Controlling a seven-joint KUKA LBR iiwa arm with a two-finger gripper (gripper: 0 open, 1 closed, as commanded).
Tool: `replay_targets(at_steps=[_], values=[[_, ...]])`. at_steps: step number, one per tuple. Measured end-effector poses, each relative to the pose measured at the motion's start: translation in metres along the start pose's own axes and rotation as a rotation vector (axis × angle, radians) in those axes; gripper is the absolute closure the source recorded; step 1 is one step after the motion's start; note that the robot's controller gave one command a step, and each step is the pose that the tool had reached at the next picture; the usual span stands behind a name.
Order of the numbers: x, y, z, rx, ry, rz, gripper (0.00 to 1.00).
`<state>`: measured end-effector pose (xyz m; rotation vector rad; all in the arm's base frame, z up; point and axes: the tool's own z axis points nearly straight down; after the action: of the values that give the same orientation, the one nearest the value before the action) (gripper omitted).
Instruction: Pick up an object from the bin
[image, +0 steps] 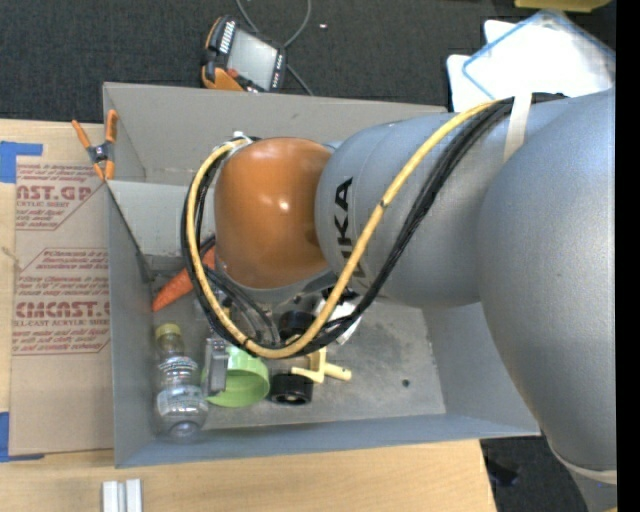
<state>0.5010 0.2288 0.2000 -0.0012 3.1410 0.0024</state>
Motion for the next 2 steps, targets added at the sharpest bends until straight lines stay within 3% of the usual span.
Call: replay_targets(at_steps=[1,2], values=[[0.0,0.0,0.0,0.0,0.0,0.0,0.0],[0.0,0.002,0.015,-0.005,-0.012,-0.013,0.0]])
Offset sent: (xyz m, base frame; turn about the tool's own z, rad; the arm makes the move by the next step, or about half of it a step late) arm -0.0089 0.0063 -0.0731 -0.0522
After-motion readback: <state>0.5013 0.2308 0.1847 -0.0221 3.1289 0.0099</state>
